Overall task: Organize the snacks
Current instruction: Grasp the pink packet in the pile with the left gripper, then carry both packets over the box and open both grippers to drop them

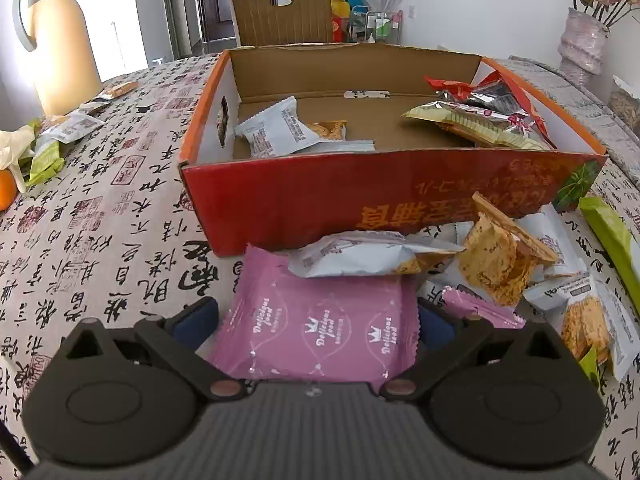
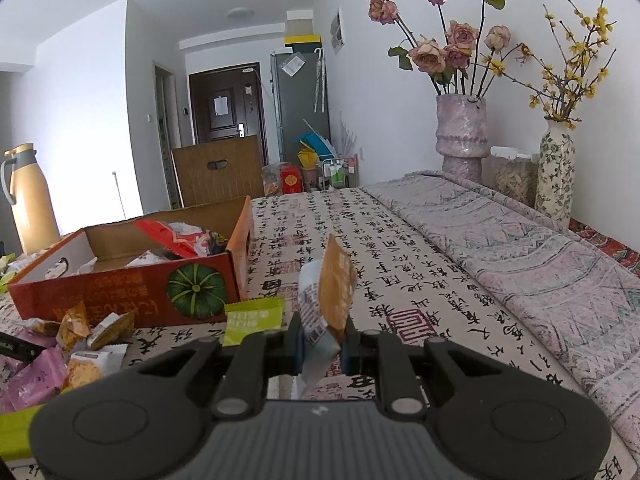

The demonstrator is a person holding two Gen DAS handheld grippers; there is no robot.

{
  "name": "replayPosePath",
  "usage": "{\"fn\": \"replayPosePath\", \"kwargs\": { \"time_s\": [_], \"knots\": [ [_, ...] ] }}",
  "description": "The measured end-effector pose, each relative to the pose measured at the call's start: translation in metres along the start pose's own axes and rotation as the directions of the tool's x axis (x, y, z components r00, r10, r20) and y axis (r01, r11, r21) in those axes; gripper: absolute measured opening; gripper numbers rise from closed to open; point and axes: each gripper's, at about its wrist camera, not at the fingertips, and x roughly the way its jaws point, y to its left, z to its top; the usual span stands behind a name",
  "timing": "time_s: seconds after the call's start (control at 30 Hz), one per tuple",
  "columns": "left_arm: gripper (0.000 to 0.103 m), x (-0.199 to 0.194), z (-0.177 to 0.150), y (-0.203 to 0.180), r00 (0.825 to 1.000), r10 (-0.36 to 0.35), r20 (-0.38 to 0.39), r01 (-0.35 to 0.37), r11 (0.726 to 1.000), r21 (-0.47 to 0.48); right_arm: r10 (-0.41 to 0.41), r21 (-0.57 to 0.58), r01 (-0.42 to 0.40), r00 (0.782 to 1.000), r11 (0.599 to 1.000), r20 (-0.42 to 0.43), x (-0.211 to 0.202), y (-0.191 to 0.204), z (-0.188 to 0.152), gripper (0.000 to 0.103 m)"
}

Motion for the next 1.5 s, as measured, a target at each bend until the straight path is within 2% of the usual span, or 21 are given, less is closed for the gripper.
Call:
{"fn": "replayPosePath", "kwargs": {
  "time_s": [0.23, 0.3, 0.47, 0.7, 0.93, 1.3, 1.5],
  "knots": [
    [0.085, -0.009, -0.005, -0.003, 1.0, -0.012, 0.02, 0.012, 1.0, 0.014, 0.009, 0.004, -0.009, 1.0, 1.0, 0.001, -0.003, 0.0, -0.001, 0.016],
    [0.076, -0.012, -0.008, -0.004, 1.0, -0.012, 0.025, 0.012, 1.0, 0.016, 0.014, 0.004, -0.014, 1.0, 1.0, 0.001, -0.004, 0.001, -0.002, 0.016],
    [0.069, -0.021, -0.014, -0.006, 0.999, 0.013, 0.044, -0.014, 1.0, 0.021, 0.026, 0.005, -0.026, 1.0, 1.0, 0.006, -0.009, 0.002, -0.003, 0.016],
    [0.067, -0.046, -0.024, -0.006, 0.994, 0.017, 0.105, -0.019, 1.0, 0.016, 0.038, 0.004, -0.038, 0.999, 0.999, 0.014, -0.017, 0.004, -0.004, 0.016],
    [0.067, -0.078, -0.024, -0.005, 0.98, 0.017, 0.196, -0.018, 1.0, 0.003, 0.058, -0.008, -0.058, 0.998, 0.998, 0.028, -0.026, 0.011, -0.002, 0.016],
    [0.067, -0.099, -0.003, -0.01, 0.956, -0.004, 0.293, 0.006, 1.0, -0.007, 0.11, -0.045, -0.108, 0.992, 0.993, 0.06, -0.026, 0.031, 0.01, 0.016],
    [0.067, -0.103, 0.015, -0.015, 0.941, -0.01, 0.338, 0.015, 1.0, -0.012, 0.165, -0.078, -0.158, 0.982, 0.984, 0.087, -0.017, 0.05, 0.025, 0.016]
  ]
}}
